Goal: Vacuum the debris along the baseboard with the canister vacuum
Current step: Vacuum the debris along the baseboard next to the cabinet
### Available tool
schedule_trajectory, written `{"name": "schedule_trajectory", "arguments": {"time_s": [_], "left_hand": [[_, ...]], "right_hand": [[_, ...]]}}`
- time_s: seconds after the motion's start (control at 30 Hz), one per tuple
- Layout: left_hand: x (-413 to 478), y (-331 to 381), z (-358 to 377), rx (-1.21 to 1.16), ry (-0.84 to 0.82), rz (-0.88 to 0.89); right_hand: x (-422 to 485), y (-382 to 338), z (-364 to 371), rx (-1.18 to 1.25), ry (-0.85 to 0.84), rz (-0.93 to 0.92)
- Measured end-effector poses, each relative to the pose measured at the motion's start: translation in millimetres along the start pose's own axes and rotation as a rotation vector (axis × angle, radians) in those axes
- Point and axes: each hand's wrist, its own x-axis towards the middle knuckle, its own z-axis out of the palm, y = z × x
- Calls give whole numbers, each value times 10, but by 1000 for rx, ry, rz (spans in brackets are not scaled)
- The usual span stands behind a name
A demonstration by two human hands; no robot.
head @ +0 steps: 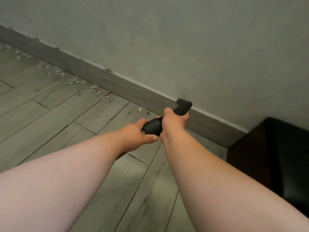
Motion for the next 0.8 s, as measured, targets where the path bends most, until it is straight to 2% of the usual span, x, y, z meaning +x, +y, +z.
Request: {"name": "schedule_trajectory", "arguments": {"time_s": [0.17, 0.37, 0.5, 0.67, 0.8], "left_hand": [[-110, -78, -247, -49, 84, -22], [-475, -147, -523, -72, 158, -49], [-756, -229, -611, -81, 182, -50], [-1035, -319, -578, -222, 232, -18], [-1184, -395, -610, -203, 228, -10]], "right_hand": [[-175, -58, 270, -66, -126, 11], [-566, -66, 434, -89, -194, -9], [-898, -11, 474, -131, -207, 0], [-1241, -1, 450, -188, -261, -51], [-1482, 52, 431, -290, -201, -49]]}}
